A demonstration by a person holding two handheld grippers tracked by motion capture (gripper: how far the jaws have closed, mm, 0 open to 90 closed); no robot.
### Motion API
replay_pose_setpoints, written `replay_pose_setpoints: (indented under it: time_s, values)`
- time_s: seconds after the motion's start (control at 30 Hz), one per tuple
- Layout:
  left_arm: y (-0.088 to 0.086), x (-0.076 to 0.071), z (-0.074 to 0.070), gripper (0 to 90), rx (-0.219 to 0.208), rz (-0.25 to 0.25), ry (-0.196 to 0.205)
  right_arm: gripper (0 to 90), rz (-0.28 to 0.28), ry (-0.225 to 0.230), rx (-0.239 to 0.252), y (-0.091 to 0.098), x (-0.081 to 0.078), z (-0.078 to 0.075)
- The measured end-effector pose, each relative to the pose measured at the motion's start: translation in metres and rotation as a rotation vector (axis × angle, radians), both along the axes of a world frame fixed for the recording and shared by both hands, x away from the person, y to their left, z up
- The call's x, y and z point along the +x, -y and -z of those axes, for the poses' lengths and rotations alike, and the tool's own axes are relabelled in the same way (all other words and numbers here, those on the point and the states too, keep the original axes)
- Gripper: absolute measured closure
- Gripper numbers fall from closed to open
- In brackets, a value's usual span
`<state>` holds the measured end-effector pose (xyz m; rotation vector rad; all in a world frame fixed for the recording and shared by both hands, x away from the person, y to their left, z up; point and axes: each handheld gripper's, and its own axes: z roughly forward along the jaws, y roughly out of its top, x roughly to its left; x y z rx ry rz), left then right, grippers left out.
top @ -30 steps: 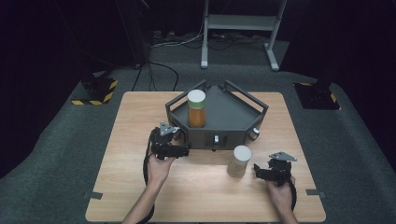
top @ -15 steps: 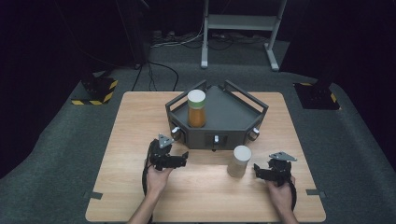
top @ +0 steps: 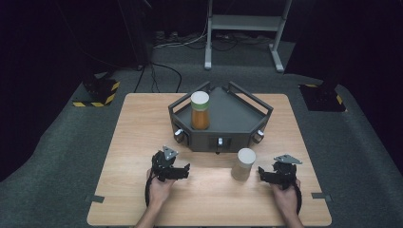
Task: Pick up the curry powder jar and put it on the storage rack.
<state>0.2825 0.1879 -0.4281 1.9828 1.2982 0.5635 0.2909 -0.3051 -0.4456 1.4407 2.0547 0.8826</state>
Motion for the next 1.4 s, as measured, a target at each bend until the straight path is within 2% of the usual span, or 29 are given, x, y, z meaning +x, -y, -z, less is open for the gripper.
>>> replay_pose_setpoints:
  time_s: [0.23,0.47,0.63,0.7,1.4]
  values:
    - [0.002,0.0,0.01,5.9,0.006,-0.025,-0.012,8.8,0.0,0.0,0.0,0.0,0.0,0.0]
    - [0.005,0.001,0.013,5.6,0.007,-0.032,-0.016,8.8,0.0,0.0,0.0,0.0,0.0,0.0]
    - [0.008,0.002,0.018,5.5,0.033,-0.041,-0.021,8.8,0.0,0.0,0.0,0.0,0.0,0.0]
    - [0.006,0.001,0.021,5.5,0.026,-0.045,-0.025,8.8,0.0,0.0,0.0,0.0,0.0,0.0]
    - [0.006,0.004,0.022,2.9,0.028,-0.055,-0.027,8.3,-0.005,-0.002,0.0,0.001,0.001,0.0]
